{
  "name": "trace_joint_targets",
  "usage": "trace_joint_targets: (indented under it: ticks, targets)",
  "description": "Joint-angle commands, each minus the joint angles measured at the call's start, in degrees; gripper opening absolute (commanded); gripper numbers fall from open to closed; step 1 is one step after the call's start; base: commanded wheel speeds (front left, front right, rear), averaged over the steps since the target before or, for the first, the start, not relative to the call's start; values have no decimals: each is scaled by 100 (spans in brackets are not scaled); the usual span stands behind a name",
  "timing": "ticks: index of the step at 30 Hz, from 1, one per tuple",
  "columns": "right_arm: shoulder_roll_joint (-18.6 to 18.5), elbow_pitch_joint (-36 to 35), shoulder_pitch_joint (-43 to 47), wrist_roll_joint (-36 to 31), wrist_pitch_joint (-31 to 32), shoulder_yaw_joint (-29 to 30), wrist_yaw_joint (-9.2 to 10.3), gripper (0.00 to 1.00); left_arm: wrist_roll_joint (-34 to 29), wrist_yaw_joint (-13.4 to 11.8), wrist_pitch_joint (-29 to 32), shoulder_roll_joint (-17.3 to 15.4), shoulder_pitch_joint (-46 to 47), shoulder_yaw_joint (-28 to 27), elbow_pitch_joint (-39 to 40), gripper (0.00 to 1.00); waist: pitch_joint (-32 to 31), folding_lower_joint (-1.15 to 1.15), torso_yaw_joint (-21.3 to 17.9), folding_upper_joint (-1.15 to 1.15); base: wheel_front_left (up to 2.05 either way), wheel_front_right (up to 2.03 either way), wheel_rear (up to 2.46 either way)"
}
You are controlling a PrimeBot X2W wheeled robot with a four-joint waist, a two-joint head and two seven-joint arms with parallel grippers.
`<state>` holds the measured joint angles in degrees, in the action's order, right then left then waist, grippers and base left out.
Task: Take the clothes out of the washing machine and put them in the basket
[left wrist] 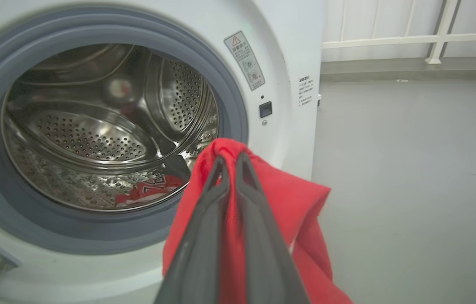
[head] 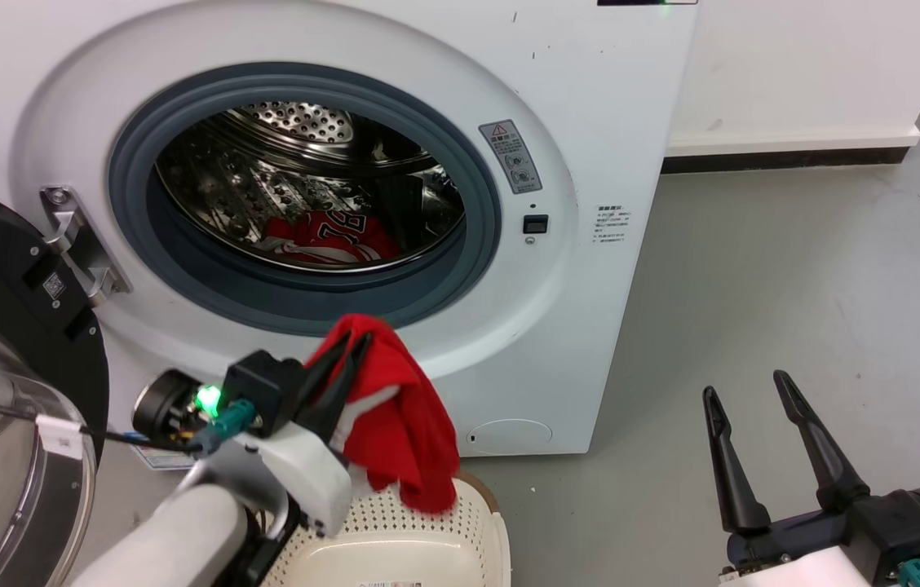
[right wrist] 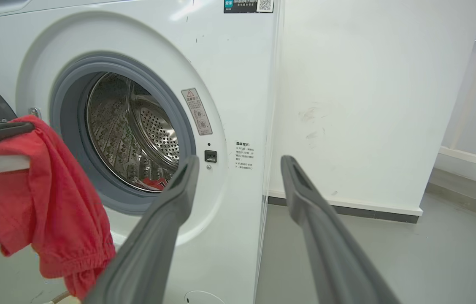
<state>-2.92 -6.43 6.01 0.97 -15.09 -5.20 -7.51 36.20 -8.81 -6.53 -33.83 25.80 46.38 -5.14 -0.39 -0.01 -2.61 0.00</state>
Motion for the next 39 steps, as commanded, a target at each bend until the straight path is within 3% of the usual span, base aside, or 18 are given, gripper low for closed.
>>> trace_joint_targets:
  ticks: [1,6,14,26,39]
  targets:
    - [8,22,68,-1,-12,5,4,100,23,-38,20,-31,-77,5,38,0,3,1,8,0,0,0,0]
    - [8,42,-17,2,-12,-13,4,100,-15,-185,163,-169,-438,149,341,0,63,1,-1,0,0,0,0]
    - [8,8,-188,-45,-12,-25,5,100,114,-6,17,71,-825,448,-140,0,358,1,-112,0,0,0,0]
    - [9,-123,-774,-82,-12,11,4,100,185,453,-484,530,-382,464,-2018,0,1493,1,-368,0,0,0,0]
    - [10,-308,-1429,27,-12,97,5,100,3,1137,-683,1271,718,640,-4471,0,2830,1,-596,0,0,0,0]
